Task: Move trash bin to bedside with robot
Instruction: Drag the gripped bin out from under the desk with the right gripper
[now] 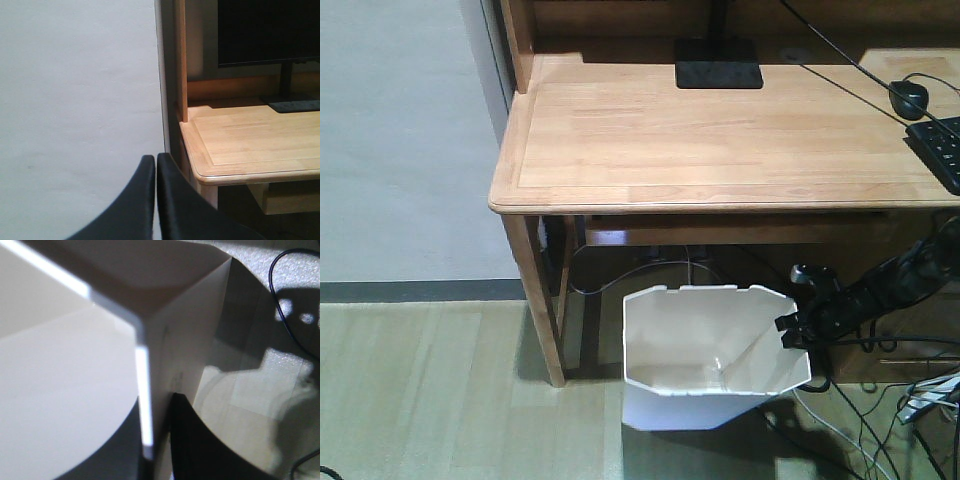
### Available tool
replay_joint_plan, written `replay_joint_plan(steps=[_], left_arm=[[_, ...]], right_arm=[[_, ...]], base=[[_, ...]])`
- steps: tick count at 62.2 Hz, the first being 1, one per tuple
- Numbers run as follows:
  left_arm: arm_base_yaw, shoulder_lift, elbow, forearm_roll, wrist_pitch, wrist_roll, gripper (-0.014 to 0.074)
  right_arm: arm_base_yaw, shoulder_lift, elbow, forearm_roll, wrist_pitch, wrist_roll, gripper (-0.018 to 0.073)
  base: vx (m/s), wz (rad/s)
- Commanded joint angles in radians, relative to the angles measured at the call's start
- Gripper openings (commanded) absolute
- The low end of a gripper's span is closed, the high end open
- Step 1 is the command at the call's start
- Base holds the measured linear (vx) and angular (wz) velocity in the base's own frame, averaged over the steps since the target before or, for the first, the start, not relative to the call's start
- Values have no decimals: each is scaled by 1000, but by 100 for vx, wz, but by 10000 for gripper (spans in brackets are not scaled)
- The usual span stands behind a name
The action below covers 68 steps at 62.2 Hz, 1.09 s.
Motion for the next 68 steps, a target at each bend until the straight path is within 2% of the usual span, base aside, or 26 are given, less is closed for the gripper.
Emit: replay_joint_plan(steps=[1,24,37,68], left_arm=[[-6,-8,13,-9,-74,-14,-6],[-6,-8,12,-9,-74,-14,-6],[-6,-8,12,-9,-74,-14,-6],[-6,-8,12,-9,-74,-14,-6]], right_arm=[[-6,-142,76,61,217,-52,-4],[-6,-369,345,156,314,-208,-4],[-6,-448,424,196,353,-286,-4],[-6,-452,426,214,365,-284,-4]], base=[[0,0],[0,0],[0,0],[0,0]])
